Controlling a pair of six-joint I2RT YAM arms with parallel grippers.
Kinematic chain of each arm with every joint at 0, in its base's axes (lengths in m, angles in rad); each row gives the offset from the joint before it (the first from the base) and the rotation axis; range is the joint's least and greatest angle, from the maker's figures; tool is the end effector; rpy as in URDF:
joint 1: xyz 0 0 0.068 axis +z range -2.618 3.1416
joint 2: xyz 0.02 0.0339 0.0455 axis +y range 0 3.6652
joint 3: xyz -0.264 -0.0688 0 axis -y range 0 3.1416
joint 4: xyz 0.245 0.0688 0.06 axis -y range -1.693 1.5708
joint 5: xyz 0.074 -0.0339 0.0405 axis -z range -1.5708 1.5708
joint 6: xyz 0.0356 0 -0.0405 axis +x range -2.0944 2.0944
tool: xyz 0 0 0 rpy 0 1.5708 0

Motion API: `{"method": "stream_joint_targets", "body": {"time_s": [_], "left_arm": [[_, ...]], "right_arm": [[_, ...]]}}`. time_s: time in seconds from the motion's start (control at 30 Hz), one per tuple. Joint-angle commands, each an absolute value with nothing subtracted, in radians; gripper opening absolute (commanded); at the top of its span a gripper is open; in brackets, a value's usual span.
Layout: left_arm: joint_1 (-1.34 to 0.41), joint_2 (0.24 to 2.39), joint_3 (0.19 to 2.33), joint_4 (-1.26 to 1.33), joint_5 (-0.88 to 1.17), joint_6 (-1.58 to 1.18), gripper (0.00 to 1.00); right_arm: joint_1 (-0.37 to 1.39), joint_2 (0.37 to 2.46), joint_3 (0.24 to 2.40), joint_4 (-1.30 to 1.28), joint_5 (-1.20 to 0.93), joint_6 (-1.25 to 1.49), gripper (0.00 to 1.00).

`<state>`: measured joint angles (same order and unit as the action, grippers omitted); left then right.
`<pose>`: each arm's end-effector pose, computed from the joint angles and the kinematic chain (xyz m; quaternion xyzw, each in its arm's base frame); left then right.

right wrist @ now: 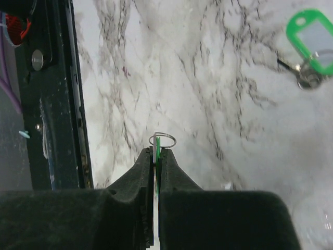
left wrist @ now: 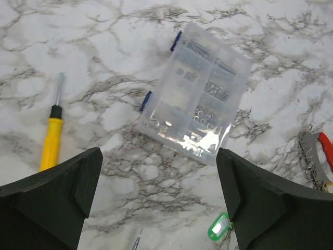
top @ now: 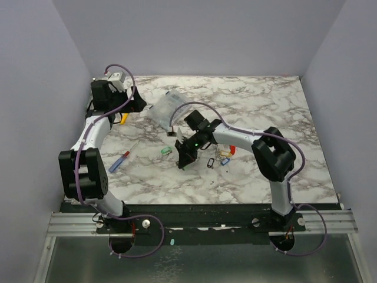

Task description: Remove the keys from the keyring

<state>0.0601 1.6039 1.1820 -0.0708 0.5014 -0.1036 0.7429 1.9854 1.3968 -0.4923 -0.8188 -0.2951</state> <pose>0.3699 0.0051 0.2820 0.0589 0.8390 -0.2237 0.4925 0.2842 0.2963 0.1823 -0.5253 0.7249 0.4259 0.1312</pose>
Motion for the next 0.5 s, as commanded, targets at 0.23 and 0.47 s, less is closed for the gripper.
{"method": "stream_joint_targets", "body": {"time_s": [0.23,0.47], "left_arm": [[0.121,1.513,1.136,-0.15,0.493,-0.063,0.99],[0.121,1.504,1.104,-0.143,0.507,-0.051,0.99]], "right_arm": [[0.828,2.234,1.693,-0.481,-0.775,-0.211,0.01],[0.845,2.293,1.709,-0.479,-0.808,-0.195,0.03]]}}
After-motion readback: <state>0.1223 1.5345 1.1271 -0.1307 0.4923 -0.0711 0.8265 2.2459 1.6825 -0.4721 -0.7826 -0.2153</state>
